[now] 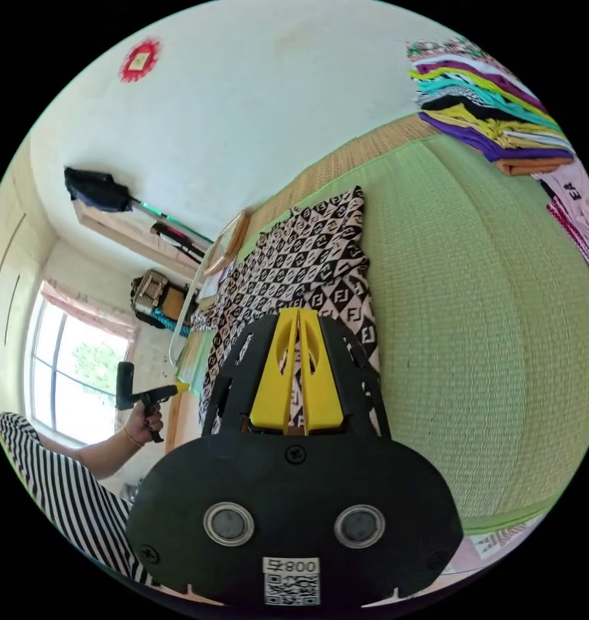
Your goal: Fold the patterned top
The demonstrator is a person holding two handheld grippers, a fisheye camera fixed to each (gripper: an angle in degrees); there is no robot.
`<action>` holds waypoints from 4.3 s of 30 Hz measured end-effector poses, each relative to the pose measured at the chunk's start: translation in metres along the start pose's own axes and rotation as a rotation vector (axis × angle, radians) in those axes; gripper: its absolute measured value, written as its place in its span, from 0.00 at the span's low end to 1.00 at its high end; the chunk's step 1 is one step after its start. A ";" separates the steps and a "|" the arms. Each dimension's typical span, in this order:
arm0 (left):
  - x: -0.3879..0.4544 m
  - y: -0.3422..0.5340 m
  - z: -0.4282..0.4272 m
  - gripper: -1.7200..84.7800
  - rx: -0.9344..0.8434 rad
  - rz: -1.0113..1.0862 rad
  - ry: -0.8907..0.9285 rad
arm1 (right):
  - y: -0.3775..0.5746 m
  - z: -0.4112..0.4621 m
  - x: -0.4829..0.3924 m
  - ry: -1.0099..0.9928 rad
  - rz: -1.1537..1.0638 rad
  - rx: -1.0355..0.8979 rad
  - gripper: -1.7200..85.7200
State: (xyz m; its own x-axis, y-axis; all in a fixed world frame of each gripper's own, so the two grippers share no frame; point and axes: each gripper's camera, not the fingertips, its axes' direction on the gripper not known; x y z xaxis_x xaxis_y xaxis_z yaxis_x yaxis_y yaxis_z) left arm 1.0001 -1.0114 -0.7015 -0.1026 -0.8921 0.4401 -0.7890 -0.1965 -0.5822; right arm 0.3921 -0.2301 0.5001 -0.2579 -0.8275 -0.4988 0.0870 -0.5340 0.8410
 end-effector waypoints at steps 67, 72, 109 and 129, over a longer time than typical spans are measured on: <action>-0.231 0.013 -0.290 0.03 0.665 -0.028 0.002 | -0.072 0.507 -0.389 -0.145 -0.584 -0.482 0.11; -0.105 -0.041 -0.189 0.04 0.399 0.304 -0.107 | -0.115 0.480 -0.358 -0.137 -0.508 -0.390 0.13; 0.071 -0.076 0.006 0.03 0.167 0.371 -0.403 | -0.184 0.484 -0.242 -0.070 -0.378 -0.519 0.05; 0.205 -0.133 0.041 0.03 0.339 0.598 -0.136 | -0.262 0.208 -0.143 -0.114 -0.390 -0.200 0.03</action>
State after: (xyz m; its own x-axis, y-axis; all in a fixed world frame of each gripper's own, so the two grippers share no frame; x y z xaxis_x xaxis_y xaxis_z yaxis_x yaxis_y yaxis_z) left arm 1.1091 -1.1851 -0.5619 -0.3661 -0.9254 -0.0985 -0.3859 0.2473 -0.8888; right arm 0.2063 0.0639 0.3950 -0.4119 -0.5397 -0.7342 0.1440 -0.8342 0.5324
